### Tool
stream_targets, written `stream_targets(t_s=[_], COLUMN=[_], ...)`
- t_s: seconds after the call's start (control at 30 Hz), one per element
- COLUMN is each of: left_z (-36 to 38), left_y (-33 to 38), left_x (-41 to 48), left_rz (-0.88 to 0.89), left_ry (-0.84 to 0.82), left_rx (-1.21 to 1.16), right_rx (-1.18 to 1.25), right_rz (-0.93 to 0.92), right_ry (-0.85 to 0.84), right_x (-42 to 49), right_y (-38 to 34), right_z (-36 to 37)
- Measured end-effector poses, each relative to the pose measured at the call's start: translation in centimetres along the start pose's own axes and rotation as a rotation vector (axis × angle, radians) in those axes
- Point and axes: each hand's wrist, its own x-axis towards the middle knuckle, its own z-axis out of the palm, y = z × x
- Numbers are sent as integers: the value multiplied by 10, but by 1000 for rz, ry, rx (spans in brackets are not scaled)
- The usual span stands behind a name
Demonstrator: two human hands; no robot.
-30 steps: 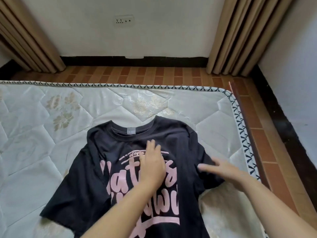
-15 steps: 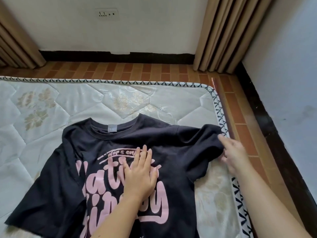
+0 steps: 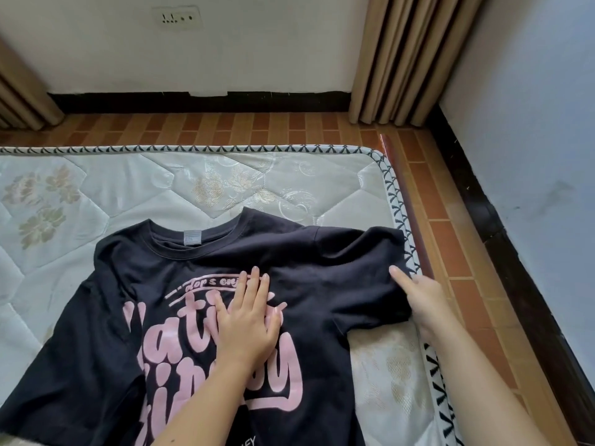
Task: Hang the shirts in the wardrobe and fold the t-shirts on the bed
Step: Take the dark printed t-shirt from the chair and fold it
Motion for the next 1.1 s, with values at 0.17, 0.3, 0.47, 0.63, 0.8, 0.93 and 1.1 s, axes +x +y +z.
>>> stream_targets(t_s=[0.17,0.3,0.47,0.63,0.8,0.93,1.1], left_z=[0,0,-1,1,3,4,5], left_y=[0,0,1,-1,-1,-1,-2], left_x=[1,1,1,1,0,-1,-3], left_rz=[-8,-5,-10,2,13,18,17], left_ry=[-6,-6,-9,4,31,33,28], left_rx=[0,-5,-1,2,3,4,-3], right_rx=[-553,-932,-997,-1006,-1157,-1100,-985], right_rz=[-111,-101,-282,-618,-546,-503,-432], right_ry=[-56,115,396,30,-70,-18,209], right_x=[0,8,4,23,56,76,85], right_y=[1,-9,-25,-57,-69,-82,-94], right_z=[-1,-16,11,68,93,96,89])
